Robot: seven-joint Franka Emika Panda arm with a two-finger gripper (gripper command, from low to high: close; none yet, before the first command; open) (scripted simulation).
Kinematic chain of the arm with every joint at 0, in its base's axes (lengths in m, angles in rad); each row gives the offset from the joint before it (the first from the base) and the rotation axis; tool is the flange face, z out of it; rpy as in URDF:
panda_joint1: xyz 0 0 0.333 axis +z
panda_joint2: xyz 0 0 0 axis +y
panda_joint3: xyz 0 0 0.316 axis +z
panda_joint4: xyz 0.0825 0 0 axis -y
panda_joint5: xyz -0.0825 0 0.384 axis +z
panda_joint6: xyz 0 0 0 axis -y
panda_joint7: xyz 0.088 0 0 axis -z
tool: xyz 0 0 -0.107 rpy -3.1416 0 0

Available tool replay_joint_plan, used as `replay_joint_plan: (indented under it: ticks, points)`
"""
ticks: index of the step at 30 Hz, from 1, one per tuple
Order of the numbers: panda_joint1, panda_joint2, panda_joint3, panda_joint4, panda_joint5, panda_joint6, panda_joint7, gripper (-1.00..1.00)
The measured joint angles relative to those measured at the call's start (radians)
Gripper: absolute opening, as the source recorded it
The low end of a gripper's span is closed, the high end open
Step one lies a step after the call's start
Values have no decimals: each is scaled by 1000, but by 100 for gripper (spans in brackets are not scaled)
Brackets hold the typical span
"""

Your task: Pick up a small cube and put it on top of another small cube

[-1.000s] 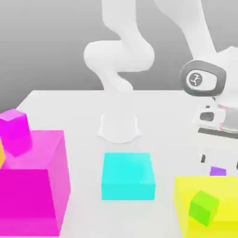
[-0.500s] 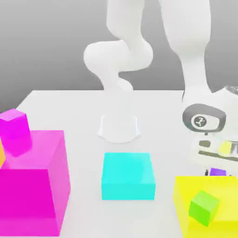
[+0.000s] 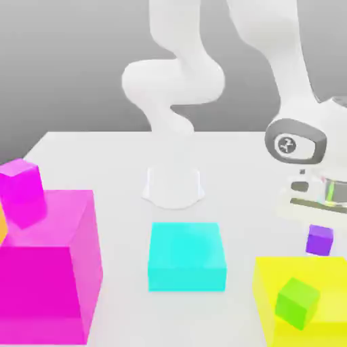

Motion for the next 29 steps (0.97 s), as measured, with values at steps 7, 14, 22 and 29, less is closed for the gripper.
replay_joint_plan:
  ticks: [7,14,22,29]
  points:
    - [-172,-79,-23,129,154,-190,-192,-100]
    - [-397,-138,-203,299,217,-395,-191,-100]
    - [-766,-214,-385,554,308,-682,-177,-100]
    - [-852,-174,-344,510,310,-590,-168,100]
